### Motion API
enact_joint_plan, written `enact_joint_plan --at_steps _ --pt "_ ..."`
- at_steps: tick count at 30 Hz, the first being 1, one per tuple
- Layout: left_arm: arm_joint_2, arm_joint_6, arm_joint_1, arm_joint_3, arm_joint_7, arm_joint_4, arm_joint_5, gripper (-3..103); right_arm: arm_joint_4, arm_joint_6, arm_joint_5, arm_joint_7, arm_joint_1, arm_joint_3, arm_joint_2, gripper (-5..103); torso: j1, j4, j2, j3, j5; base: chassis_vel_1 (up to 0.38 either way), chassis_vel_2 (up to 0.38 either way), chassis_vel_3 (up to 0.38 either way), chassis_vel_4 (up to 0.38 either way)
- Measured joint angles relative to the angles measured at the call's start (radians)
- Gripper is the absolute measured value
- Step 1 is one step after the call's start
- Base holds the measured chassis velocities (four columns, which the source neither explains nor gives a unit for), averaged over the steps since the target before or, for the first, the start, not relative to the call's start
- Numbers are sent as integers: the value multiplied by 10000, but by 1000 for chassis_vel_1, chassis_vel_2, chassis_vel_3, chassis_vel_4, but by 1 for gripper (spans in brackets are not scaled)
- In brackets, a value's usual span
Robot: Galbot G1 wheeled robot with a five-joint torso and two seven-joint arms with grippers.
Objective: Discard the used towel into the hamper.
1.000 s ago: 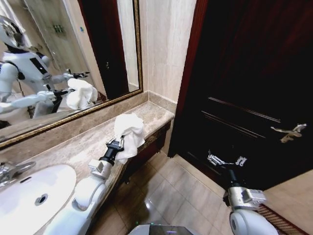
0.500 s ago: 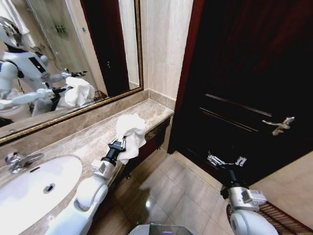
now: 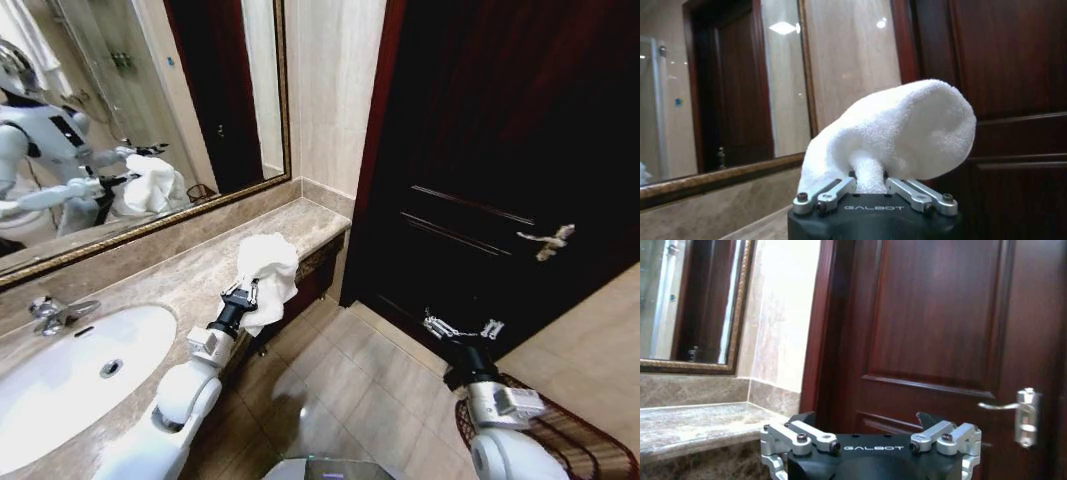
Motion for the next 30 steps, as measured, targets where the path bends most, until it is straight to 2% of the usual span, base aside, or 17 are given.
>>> enact_joint_plan --at_steps 13,30 --pt "-47 -76 75 -1 8 -52 34 7 -39 265 30 -9 -55 21 25 100 -1 0 1 -1 0 -31 -116 -101 -38" --pt "-105 -312 198 -28 22 -29 141 7 34 279 44 69 -99 29 25 100 1 -2 0 0 1 -132 -122 -115 -121"
